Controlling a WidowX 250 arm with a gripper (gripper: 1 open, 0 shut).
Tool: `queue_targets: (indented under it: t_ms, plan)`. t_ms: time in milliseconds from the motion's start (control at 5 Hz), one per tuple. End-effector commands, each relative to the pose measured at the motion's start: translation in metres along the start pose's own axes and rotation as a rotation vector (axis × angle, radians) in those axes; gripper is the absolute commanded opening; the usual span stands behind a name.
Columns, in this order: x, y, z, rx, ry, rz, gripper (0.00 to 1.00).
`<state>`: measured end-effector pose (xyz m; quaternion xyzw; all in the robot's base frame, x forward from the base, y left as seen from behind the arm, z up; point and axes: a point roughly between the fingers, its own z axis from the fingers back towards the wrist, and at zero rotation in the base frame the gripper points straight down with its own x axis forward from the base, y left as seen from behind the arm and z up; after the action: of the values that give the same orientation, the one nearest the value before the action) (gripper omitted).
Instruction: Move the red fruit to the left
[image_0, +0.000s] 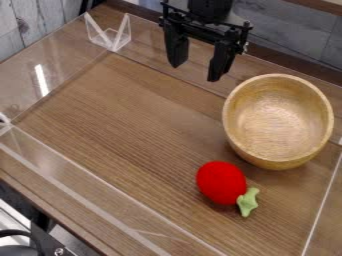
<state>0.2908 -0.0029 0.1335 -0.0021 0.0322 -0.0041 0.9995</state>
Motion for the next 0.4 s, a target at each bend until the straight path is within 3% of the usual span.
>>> queue_targets:
  t_ms: [0,200]
  plan:
    - [-0.016,-0.009,-0.011,-0.002,0.034,-0.147,1.0]
    - [-0.038,-0.03,-0.026,0.008,0.044,-0.312,1.0]
